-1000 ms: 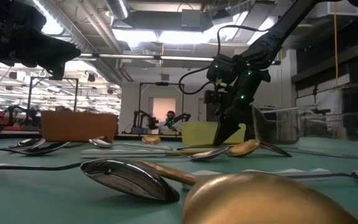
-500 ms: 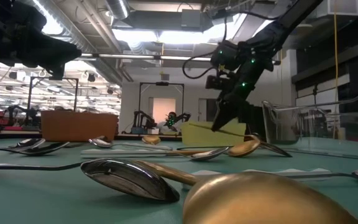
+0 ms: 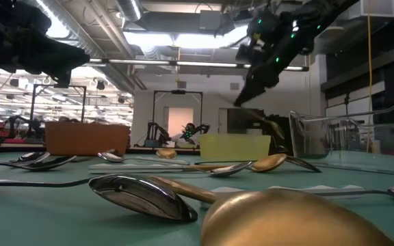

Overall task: Sort silverware by color (type)
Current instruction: Put the top right gold spoon into the transparent bin

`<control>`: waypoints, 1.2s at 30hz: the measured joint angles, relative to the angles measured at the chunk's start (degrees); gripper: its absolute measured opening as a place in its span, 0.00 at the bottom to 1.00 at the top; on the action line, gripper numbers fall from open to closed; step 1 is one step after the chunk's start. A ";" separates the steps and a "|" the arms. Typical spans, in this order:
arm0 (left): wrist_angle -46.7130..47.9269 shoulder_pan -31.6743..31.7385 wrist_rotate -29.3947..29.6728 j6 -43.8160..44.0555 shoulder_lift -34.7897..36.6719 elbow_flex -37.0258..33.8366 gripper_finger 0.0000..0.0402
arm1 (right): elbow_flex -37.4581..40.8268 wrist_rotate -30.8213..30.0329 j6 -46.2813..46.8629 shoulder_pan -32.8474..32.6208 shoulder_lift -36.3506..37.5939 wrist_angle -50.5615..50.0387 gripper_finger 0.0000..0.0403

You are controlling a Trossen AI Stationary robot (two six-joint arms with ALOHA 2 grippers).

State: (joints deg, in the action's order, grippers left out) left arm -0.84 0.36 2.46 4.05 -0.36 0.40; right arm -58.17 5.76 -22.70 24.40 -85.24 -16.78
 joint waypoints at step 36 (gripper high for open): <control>-0.04 0.00 0.02 0.00 -0.02 0.00 0.21 | -0.07 4.30 36.15 -3.04 34.66 -34.76 0.01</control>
State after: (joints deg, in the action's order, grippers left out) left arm -0.89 0.36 2.48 4.05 -0.38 0.40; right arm -58.24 10.06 13.45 21.36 -50.58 -51.54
